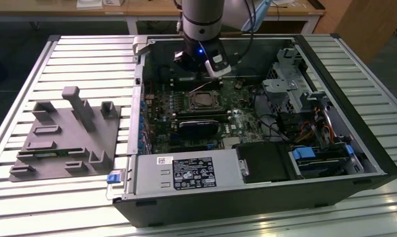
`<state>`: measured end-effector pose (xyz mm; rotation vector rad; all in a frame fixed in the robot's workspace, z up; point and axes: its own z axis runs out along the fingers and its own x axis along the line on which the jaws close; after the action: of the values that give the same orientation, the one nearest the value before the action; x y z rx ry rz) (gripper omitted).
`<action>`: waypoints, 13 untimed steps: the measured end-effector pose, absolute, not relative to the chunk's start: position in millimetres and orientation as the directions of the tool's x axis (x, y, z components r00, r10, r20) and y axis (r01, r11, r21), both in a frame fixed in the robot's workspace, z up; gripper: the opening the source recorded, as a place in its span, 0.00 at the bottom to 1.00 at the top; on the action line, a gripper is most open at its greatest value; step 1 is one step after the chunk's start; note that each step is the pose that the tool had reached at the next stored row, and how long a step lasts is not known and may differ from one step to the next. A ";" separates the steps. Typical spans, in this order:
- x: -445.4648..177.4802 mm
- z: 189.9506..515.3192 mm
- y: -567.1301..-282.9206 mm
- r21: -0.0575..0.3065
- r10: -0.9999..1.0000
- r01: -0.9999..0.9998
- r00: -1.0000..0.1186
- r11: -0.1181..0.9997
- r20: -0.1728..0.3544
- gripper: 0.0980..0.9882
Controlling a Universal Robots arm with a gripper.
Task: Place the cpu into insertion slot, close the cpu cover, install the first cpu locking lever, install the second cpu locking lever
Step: 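Install the first cpu locking lever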
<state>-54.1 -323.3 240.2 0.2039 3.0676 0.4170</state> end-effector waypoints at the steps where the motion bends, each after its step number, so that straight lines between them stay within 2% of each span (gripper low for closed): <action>1: -54.2 239.3 -323.3 0.269 0.135 0.123 -0.990 0.955 -0.025 0.01; 13: -54.3 227.1 -323.7 0.271 0.135 0.111 -0.988 0.956 -0.071 0.01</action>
<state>-54.3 -323.7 227.1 0.1907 3.0186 0.4104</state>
